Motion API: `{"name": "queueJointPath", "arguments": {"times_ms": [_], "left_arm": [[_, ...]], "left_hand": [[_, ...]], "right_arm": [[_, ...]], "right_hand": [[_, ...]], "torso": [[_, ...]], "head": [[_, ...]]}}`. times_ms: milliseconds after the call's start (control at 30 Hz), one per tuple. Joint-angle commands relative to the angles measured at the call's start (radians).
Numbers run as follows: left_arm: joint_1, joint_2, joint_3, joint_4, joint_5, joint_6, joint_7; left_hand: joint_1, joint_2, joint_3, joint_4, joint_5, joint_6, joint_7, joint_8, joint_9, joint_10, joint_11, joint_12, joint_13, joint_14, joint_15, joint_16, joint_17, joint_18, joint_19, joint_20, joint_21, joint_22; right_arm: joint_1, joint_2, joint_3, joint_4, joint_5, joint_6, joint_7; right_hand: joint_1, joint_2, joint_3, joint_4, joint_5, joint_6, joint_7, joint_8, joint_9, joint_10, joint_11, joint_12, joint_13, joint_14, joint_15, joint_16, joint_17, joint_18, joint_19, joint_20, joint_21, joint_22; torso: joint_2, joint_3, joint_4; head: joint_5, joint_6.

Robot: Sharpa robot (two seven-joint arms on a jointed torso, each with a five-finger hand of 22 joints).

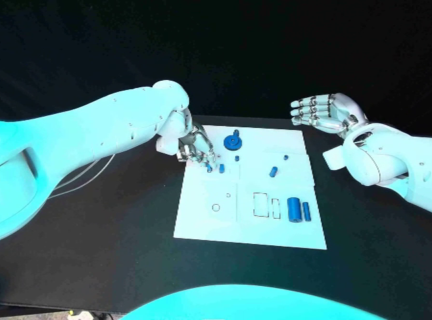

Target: Assemble the parts on the task board

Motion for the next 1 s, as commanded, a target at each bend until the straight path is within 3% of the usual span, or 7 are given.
{"name": "queueJointPath", "arguments": {"times_ms": [33,267,733,1000], "left_arm": [[0.002,0.006,0.001,-0.003,-0.017,-0.002,0.007],[0.002,0.011,0.0,-0.005,-0.053,-0.016,0.014],[0.001,0.026,-0.007,-0.019,-0.069,-0.023,0.019],[0.001,0.028,-0.01,-0.024,-0.067,-0.018,0.018]], "left_hand": [[0.048,0.011,0.181,-0.065,0.118,0.033,-0.024,-0.013,0.013,0.009,-0.012,-0.001,0.013,0.102,0.0,0.022,0.265,-0.009,0.021,0.003,0.018,0.081],[0.048,0.011,0.181,-0.065,0.118,0.033,-0.024,-0.013,0.013,0.009,-0.012,-0.001,0.013,0.102,0.0,0.023,0.266,-0.009,0.02,0.003,0.017,0.08],[0.048,0.012,0.18,-0.064,0.12,0.034,-0.024,-0.014,0.013,0.009,-0.012,-0.001,0.013,0.101,0.0,0.021,0.263,-0.008,0.019,0.003,0.015,0.078],[0.048,0.012,0.179,-0.064,0.12,0.034,-0.024,-0.014,0.014,0.009,-0.012,-0.002,0.012,0.102,0.0,0.021,0.263,-0.009,0.019,0.003,0.016,0.079]], "right_arm": [[-0.001,0.001,0.0,-0.001,0.0,0.003,0.003],[-0.001,0.001,0.0,0.0,0.0,0.005,0.003],[-0.002,0.002,0.0,-0.001,0.0,0.007,0.003],[-0.003,0.002,0.0,-0.001,0.0,0.007,0.004]], "right_hand": [[-0.005,0.014,-0.007,-0.001,0.013,0.008,0.048,-0.012,-0.009,-0.022,0.005,-0.016,-0.007,-0.011,0.004,-0.019,-0.009,0.004,0.0,0.004,-0.009,-0.006],[-0.005,0.014,-0.007,-0.001,0.013,0.008,0.048,-0.012,-0.009,-0.022,0.005,-0.016,-0.007,-0.011,0.004,-0.019,-0.009,0.004,0.0,0.004,-0.009,-0.006],[-0.005,0.014,-0.007,-0.001,0.013,0.008,0.048,-0.012,-0.009,-0.022,0.005,-0.016,-0.007,-0.011,0.004,-0.019,-0.009,0.004,0.0,0.004,-0.009,-0.006],[-0.005,0.014,-0.007,-0.001,0.013,0.008,0.048,-0.012,-0.009,-0.022,0.005,-0.016,-0.007,-0.011,0.004,-0.019,-0.009,0.004,0.0,0.004,-0.009,-0.006]], "torso": [[-0.001,-0.0001,0.0011],[-0.002,-0.0006,0.0029],[0.0,-0.0008,-0.0011],[-0.001,0.0003,0.0005]], "head": [[0.0,-0.002],[0.0,-0.001],[0.001,-0.003],[0.0,-0.005]]}}
